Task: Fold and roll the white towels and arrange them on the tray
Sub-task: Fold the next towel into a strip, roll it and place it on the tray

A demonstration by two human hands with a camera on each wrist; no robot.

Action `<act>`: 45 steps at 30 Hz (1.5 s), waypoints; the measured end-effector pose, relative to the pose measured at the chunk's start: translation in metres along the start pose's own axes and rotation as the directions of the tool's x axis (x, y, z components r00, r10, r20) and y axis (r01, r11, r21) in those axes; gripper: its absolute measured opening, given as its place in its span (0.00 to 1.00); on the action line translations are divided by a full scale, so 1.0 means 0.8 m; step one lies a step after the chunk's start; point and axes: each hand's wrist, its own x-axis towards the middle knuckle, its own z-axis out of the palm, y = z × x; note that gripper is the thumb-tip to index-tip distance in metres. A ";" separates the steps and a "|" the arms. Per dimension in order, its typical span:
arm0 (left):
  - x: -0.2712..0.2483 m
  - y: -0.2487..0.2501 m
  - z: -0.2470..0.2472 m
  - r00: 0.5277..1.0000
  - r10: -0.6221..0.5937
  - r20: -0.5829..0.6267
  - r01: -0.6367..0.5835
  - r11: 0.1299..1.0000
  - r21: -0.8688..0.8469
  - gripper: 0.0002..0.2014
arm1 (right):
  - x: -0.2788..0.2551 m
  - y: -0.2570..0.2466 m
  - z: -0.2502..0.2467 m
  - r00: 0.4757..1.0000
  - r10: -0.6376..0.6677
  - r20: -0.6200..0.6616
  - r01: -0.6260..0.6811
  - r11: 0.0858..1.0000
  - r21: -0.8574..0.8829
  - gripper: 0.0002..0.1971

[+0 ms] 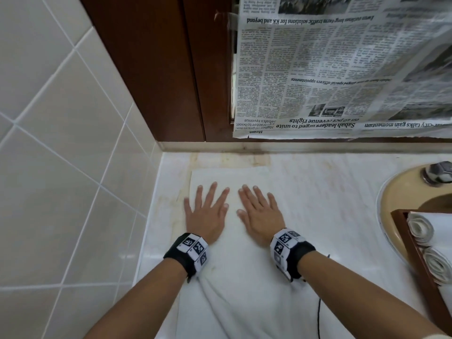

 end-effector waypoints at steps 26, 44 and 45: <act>-0.136 -0.020 0.012 0.987 -0.160 0.022 0.162 0.977 -0.142 0.27 | -0.142 0.010 0.043 0.979 0.176 -0.108 -0.165 0.981 0.100 0.35; -0.156 0.023 0.054 0.992 -0.120 0.038 0.123 0.989 -0.082 0.36 | -0.186 0.018 0.075 0.993 0.067 -0.096 -0.064 0.997 0.035 0.33; -0.153 0.031 0.054 0.993 -0.114 0.043 0.117 0.990 -0.073 0.37 | -0.188 0.027 0.073 0.993 0.068 -0.094 -0.065 0.997 0.041 0.33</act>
